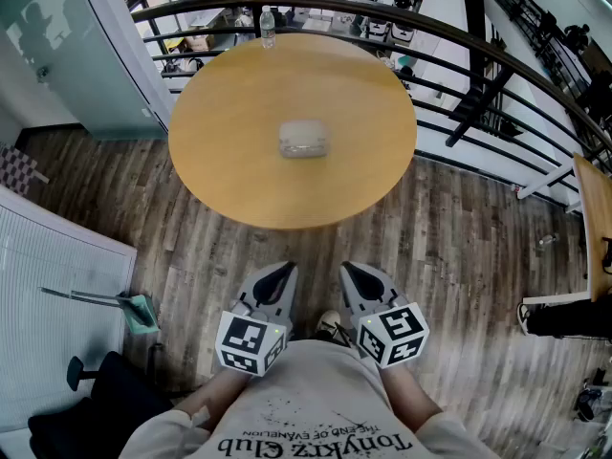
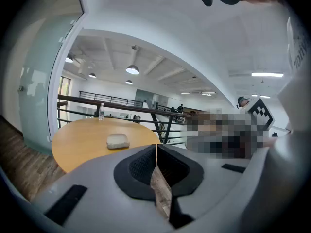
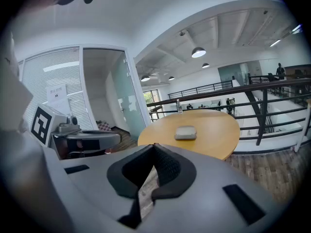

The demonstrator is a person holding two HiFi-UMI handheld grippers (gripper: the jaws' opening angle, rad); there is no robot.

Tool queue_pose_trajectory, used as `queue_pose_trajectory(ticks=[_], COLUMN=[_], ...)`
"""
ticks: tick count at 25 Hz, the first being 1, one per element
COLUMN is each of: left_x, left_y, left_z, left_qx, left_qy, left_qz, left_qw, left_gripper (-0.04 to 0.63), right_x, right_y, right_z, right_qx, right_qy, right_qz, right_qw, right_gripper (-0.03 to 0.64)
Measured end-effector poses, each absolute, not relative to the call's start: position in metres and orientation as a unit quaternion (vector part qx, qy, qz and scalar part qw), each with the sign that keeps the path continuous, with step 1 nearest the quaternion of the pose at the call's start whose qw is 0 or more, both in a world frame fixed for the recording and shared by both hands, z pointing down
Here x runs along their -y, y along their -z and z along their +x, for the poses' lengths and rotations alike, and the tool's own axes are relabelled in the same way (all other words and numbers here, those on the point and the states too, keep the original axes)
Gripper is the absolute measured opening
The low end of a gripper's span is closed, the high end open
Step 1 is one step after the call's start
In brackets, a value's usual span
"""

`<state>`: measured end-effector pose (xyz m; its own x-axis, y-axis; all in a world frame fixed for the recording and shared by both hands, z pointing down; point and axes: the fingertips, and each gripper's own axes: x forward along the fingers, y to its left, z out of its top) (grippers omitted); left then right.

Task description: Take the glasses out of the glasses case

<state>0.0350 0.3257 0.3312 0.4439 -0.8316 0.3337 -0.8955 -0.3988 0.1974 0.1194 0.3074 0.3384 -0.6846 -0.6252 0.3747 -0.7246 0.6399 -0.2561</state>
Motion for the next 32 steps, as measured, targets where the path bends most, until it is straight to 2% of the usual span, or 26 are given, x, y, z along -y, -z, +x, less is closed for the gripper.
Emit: queue_pose_trajectory(ticks=[14, 32], left_x=[-0.323, -0.332], left_y=[-0.334, -0.317], left_z=[0.03, -0.044], left_qx=[0.519, 0.504], left_qy=[-0.088, -0.066], left_qz=[0.831, 0.845], left_qw=[0.18, 0.167], left_gripper=[0.029, 0.028], right_x=[-0.299, -0.303], right_y=[-0.338, -0.324], right_z=[0.121, 0.07], right_qx=[0.892, 0.882], right_qy=[-0.189, -0.175], right_qz=[0.392, 0.423], right_qw=[0.12, 0.109], right_gripper=[0.025, 0.025])
